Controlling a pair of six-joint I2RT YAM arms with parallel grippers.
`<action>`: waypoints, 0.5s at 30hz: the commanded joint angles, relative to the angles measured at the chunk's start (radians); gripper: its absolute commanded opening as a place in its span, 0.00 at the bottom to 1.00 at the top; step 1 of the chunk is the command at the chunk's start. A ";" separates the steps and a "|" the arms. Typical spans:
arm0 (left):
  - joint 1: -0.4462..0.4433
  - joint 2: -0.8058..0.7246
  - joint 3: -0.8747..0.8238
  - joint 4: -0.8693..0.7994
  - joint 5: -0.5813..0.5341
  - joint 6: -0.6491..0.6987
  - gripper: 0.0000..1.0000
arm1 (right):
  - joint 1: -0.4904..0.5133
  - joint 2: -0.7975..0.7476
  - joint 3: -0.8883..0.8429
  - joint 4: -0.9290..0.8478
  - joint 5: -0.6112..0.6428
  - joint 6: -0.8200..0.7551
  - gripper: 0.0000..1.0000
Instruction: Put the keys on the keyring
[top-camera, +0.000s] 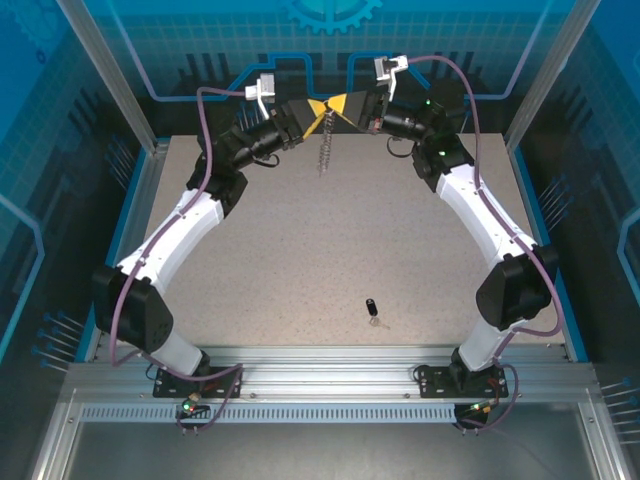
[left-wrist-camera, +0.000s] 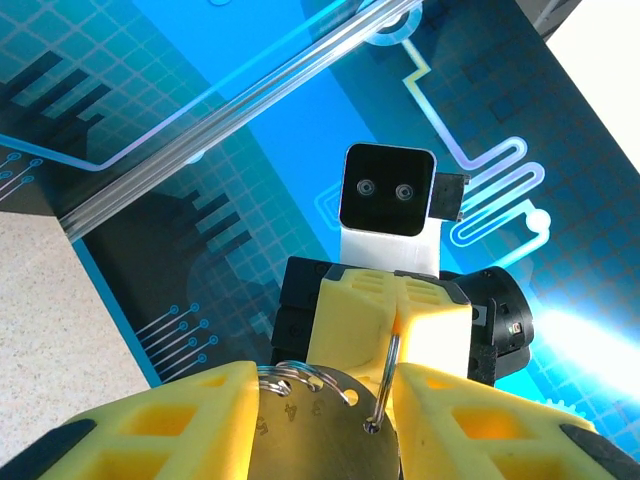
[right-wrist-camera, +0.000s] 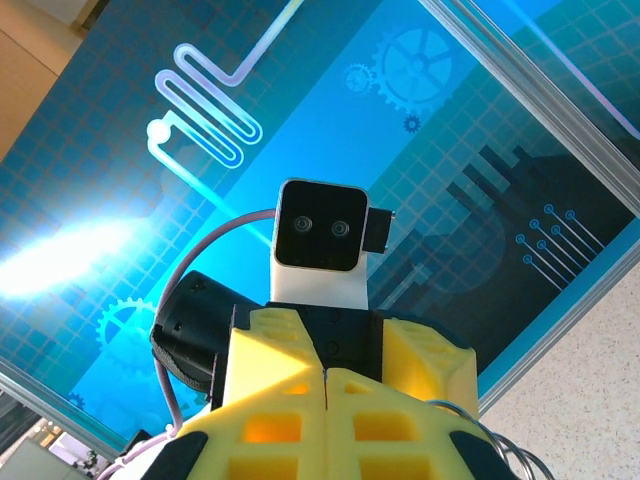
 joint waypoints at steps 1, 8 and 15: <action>-0.005 0.013 0.026 0.055 -0.014 -0.019 0.40 | 0.013 0.016 0.036 0.048 0.002 0.012 0.00; -0.008 0.019 0.039 0.057 -0.014 -0.019 0.37 | 0.012 0.031 0.044 0.041 -0.005 0.012 0.00; -0.013 0.032 0.050 0.067 -0.004 -0.024 0.26 | 0.013 0.036 0.043 0.028 -0.005 0.005 0.00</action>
